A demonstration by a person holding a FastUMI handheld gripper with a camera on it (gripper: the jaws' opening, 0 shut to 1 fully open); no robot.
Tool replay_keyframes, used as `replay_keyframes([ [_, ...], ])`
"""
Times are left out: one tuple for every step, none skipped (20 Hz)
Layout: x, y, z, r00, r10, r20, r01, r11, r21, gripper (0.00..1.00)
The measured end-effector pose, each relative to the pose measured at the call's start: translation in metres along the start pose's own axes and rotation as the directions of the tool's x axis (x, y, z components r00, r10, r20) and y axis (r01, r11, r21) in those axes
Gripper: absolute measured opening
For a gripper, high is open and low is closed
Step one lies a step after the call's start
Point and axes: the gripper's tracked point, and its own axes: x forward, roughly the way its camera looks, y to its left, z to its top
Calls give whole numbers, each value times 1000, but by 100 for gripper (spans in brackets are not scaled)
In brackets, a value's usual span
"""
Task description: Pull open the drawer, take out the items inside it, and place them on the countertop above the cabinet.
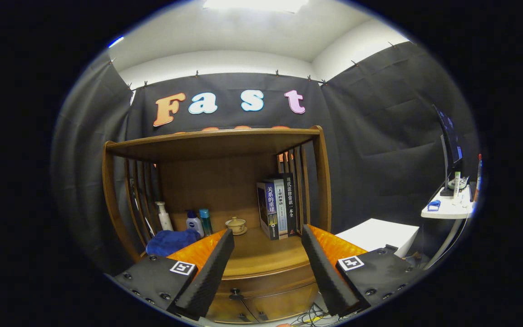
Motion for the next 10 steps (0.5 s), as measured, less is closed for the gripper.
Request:
replay_keyframes([
  [0,1,-1,1000,0,-1,0,1000,-2,98],
  [1,1,-1,1000,1,-1,-1,1000,-3,98],
  [1,2,-1,1000,2,-2,-2,1000,-3,98],
  [1,2,-2,1000,3,-3,-3,1000,-3,98],
  [1,2,-3,1000,3,-4,-3,1000,-4,98],
  [1,3,-3,1000,4,-5,-4,1000,-4,98],
  [1,4,-3,1000,5,-5,-5,1000,-5,98],
  [2,5,-2,1000,5,-3,-5,1000,-6,98],
  [2,5,-2,1000,6,-1,-6,1000,-7,98],
  [2,6,-2,1000,7,0,-7,1000,-8,98],
])
